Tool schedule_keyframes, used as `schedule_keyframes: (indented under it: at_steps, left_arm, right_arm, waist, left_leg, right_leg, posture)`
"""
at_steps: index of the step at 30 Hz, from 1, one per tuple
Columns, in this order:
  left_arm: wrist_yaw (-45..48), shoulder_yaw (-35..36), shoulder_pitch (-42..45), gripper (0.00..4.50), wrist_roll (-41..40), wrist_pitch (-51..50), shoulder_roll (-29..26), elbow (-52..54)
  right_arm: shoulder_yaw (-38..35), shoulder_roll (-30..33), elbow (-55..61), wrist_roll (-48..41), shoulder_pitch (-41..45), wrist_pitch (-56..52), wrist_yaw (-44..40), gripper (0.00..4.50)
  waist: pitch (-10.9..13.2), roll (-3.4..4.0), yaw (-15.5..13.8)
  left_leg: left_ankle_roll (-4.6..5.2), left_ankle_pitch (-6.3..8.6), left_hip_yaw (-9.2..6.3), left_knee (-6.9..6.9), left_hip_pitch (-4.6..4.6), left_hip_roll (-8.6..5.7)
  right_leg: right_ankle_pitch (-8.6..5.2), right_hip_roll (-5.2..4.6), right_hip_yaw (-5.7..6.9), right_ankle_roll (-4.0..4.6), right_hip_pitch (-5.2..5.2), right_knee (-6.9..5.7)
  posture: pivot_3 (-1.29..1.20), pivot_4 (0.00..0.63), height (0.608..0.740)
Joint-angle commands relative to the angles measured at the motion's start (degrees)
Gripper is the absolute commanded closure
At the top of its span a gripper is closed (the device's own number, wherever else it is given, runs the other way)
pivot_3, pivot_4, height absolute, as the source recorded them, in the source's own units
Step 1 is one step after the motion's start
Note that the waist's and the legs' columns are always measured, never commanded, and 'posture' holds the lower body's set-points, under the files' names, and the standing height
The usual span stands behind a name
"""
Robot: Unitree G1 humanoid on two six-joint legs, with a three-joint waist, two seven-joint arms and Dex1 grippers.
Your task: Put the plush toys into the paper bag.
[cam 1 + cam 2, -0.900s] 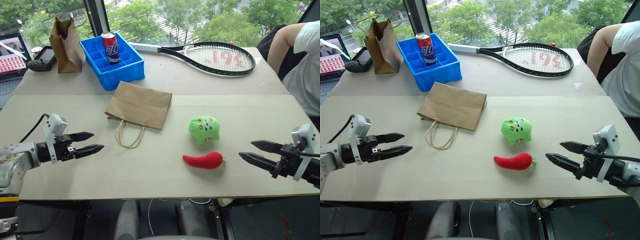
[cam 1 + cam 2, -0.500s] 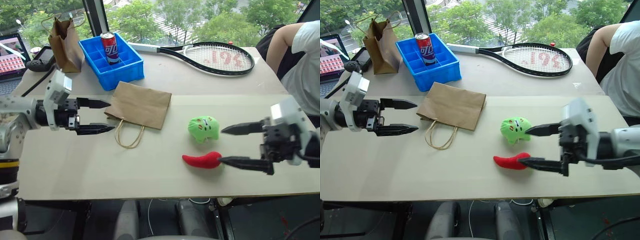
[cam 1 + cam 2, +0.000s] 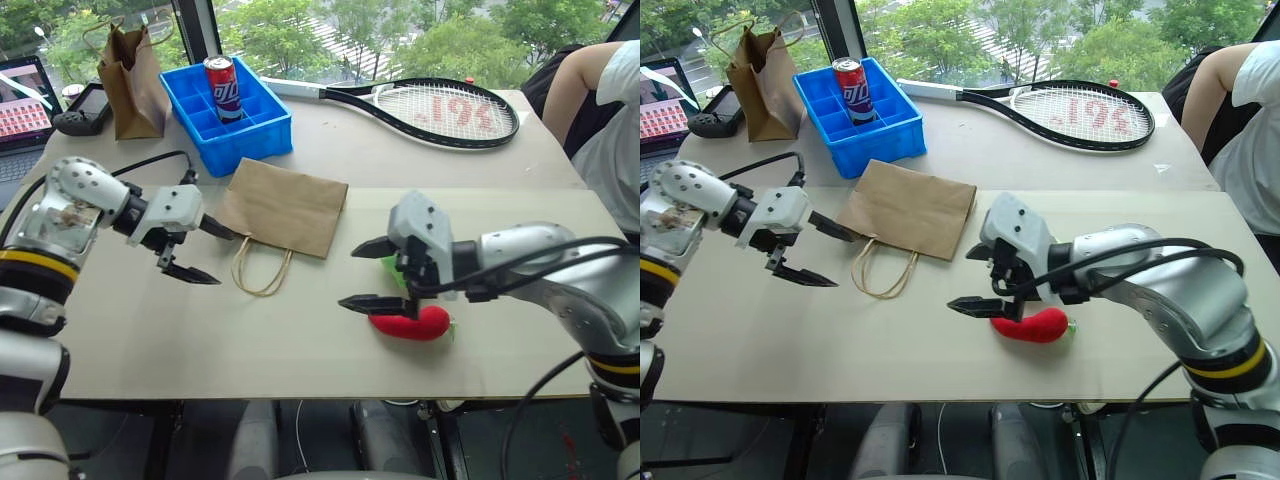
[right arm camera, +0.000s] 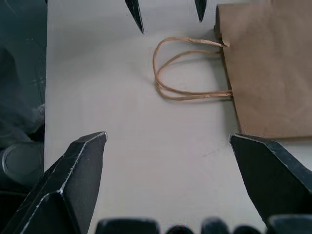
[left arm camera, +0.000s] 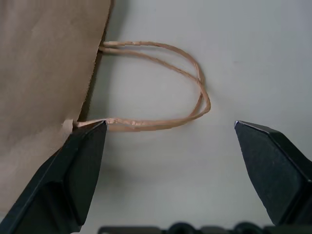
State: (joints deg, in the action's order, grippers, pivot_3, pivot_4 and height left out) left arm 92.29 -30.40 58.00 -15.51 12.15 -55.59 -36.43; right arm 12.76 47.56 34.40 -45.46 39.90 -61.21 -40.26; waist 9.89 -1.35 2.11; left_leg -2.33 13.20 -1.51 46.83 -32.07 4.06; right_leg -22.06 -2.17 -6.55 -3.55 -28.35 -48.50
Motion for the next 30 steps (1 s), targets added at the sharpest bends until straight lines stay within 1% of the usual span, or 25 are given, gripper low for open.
schedule_keyframes:
  at_steps: [1, 3, 6, 8, 9, 11, 14, 15, 16, 17, 18, 19, 20, 23, 26, 27, 29, 30]
  left_arm:
    - [-0.04, 0.64, 3.03, 0.0, 5.87, 12.56, 4.35, -8.47]
    - [-0.24, 2.33, 3.67, 0.0, 7.84, 15.74, 7.69, -12.7]
    - [0.21, 2.31, 3.82, 0.0, 10.38, 20.05, 9.59, -16.78]
    - [0.21, 2.54, 4.27, 0.54, 9.3, 18.82, 10.79, -18.04]
    - [0.21, 2.19, 4.49, 0.63, 8.32, 17.53, 11.09, -18.08]
    - [0.21, 2.1, 5.05, 1.39, 7.38, 15.81, 11.75, -18.48]
    - [0.21, 2.83, 5.72, 2.57, 3.12, 7.66, 12.55, -16.59]
    - [0.21, 3.47, 6.07, 2.84, 2.49, 4.58, 12.82, -16.11]
    - [0.21, 4.59, 6.69, 3.4, 2.0, -0.03, 13.49, -15.62]
    - [0.21, 5.95, 7.17, 3.62, 1.24, -4.51, 14.26, -14.98]
    - [0.21, 6.52, 7.1, 4.07, -0.72, -10.27, 14.55, -12.75]
    - [0.21, 7.11, 6.53, 4.26, -2.57, -14.82, 14.7, -10.03]
    - [0.21, 7.94, 5.84, 4.39, -4.13, -19.08, 14.86, -7.24]
    - [0.16, 10.81, 3.96, 4.39, -7.15, -30.39, 15.24, 0.83]
    - [-5.17, 12.03, 2.2, 4.39, -6.03, -38.94, 16.2, 10.18]
    - [-6.19, 12.23, 1.84, 4.39, -6.93, -43.99, 16.03, 14.16]
    - [-9.22, 13.28, 1.44, 4.5, -10.47, -56.04, 16.36, 22.49]
    - [-10.48, 13.86, 1.23, 4.5, -11.41, -59.61, 16.56, 24.93]
  right_arm:
    - [-0.99, -0.98, 1.17, 1.2, 0.82, -0.7, 1.24, 0.02]
    - [-1.63, -1.77, 1.16, 1.24, 0.64, -1.09, 1.86, 0.02]
    - [-2.87, -1.64, 1.17, 1.38, 0.28, -1.29, 2.22, 0.02]
    - [-3.76, -1.33, 1.04, 1.61, 0.05, -1.42, 2.51, 0.0]
    - [-4.1, -1.11, 1.05, 1.76, -0.14, -1.46, 2.61, 0.0]
    - [-4.83, -0.69, 1.29, 1.85, -0.7, -1.76, 2.79, 0.0]
    - [-6.08, -0.61, 1.98, 1.08, -1.81, -2.63, 3.28, 0.0]
    - [-6.41, -0.56, 2.38, 0.76, -2.3, -2.91, 3.44, 0.0]
    - [-6.81, -0.5, 3.06, 0.37, -3.19, -3.26, 3.66, 0.0]
    - [-7.25, -0.5, 3.82, -0.06, -4.08, -3.71, 3.96, 0.0]
    - [-7.69, -0.6, 4.46, -0.3, -5.09, -3.89, 4.26, 0.0]
    - [-8.25, -0.9, 4.77, -0.34, -6.24, -4.13, 5.05, 0.0]
    - [-8.51, -0.9, 5.07, -0.11, -7.41, -4.05, 5.57, 0.0]
    - [-8.78, -0.5, 6.13, 0.41, -10.75, -3.71, 6.29, 0.0]
    - [-8.65, -0.51, 7.28, 0.73, -14.61, -3.47, 7.11, 0.0]
    - [-8.71, -1.02, 7.57, 0.51, -15.34, -3.59, 7.64, 0.0]
    - [-9.0, -4.39, 7.17, -0.07, -16.29, -3.22, 9.99, 0.52]
    - [-9.01, -5.37, 7.04, -0.18, -16.48, -3.07, 10.66, 0.65]
  waist:
    - [0.0, 0.0, 0.13]
    - [0.0, 0.0, 0.18]
    - [0.02, -0.03, 0.46]
    - [0.02, -0.02, 0.87]
    - [0.02, -0.03, 0.95]
    - [0.02, -0.03, 0.87]
    - [0.02, -0.03, 0.77]
    - [0.02, -0.03, 0.73]
    - [0.02, -0.03, 0.71]
    - [0.02, -0.03, 0.7]
    - [0.02, -0.03, 0.61]
    - [0.02, -0.03, 0.57]
    - [0.02, -0.03, 0.59]
    - [0.02, -0.03, 0.61]
    - [0.02, -0.03, 0.64]
    - [0.02, -0.03, 0.7]
    - [0.03, -0.05, 0.81]
    - [0.03, -0.05, 0.93]
  left_leg:
    - [0.0, 0.0, 0.0, -0.01, 0.0, 0.0]
    - [0.06, -0.03, -0.04, -0.01, 0.01, -0.01]
    - [0.1, -0.06, -0.07, -0.01, -0.03, -0.01]
    - [0.11, -0.06, -0.09, -0.01, -0.05, -0.01]
    - [0.11, -0.06, -0.09, -0.02, -0.05, -0.01]
    - [0.12, -0.07, -0.18, -0.01, -0.05, -0.02]
    - [0.17, -0.1, -0.22, 0.0, -0.05, -0.03]
    - [0.18, -0.11, -0.23, 0.0, -0.05, -0.03]
    - [0.19, -0.11, -0.24, 0.0, -0.05, -0.03]
    - [0.19, -0.12, -0.24, 0.0, -0.05, -0.03]
    - [0.19, -0.12, -0.25, 0.0, -0.05, -0.04]
    - [0.19, -0.12, -0.29, 0.0, -0.06, -0.05]
    - [0.19, -0.12, -0.32, 0.0, -0.06, -0.05]
    - [0.19, -0.12, -0.36, 0.0, -0.08, -0.05]
    - [0.21, -0.14, -0.42, 0.0, -0.02, -0.05]
    - [0.23, -0.15, -0.42, 0.0, 0.0, -0.05]
    - [0.25, -0.18, -0.44, 0.0, 0.01, -0.06]
    - [0.25, -0.2, -0.46, 0.0, 0.01, -0.06]
  right_leg:
    - [0.0, 0.0, -0.01, 0.0, -0.01, 0.0]
    - [0.01, -0.01, 0.05, 0.01, 0.01, -0.01]
    - [0.02, 0.0, 0.07, 0.01, 0.0, -0.05]
    - [0.02, 0.0, 0.08, 0.01, -0.02, -0.07]
    - [0.02, 0.0, 0.08, 0.01, -0.02, -0.1]
    - [0.02, -0.01, 0.15, 0.01, -0.02, -0.2]
    - [0.02, -0.01, 0.2, 0.01, 0.0, -0.24]
    - [0.02, -0.01, 0.21, 0.01, 0.0, -0.25]
    - [0.02, -0.01, 0.22, 0.01, 0.0, -0.25]
    - [0.02, -0.01, 0.23, 0.01, 0.0, -0.26]
    - [0.02, -0.01, 0.23, 0.01, 0.0, -0.27]
    - [0.02, -0.01, 0.27, 0.01, 0.02, -0.27]
    - [0.01, -0.01, 0.3, 0.01, 0.04, -0.26]
    - [0.01, -0.01, 0.32, 0.01, 0.05, -0.26]
    - [0.01, 0.0, 0.38, 0.01, 0.11, -0.29]
    - [0.01, 0.0, 0.38, 0.01, 0.12, -0.31]
    - [0.01, 0.0, 0.38, 0.02, 0.12, -0.39]
    - [0.01, 0.01, 0.4, 0.02, 0.12, -0.42]
  posture:
    - [0.0, 0.15, 0.658]
    - [0.0, 0.15, 0.658]
    - [0.0, 0.15, 0.658]
    - [0.0, 0.15, 0.658]
    - [0.0, 0.15, 0.658]
    - [0.0, 0.15, 0.658]
    - [0.0, 0.15, 0.658]
    - [0.0, 0.15, 0.658]
    - [0.0, 0.15, 0.658]
    - [0.0, 0.15, 0.658]
    - [0.0, 0.15, 0.658]
    - [0.0, 0.15, 0.658]
    - [0.0, 0.15, 0.658]
    - [0.0, 0.15, 0.658]
    - [0.0, 0.15, 0.658]
    - [0.0, 0.15, 0.658]
    - [0.0, 0.15, 0.658]
    - [0.0, 0.15, 0.658]
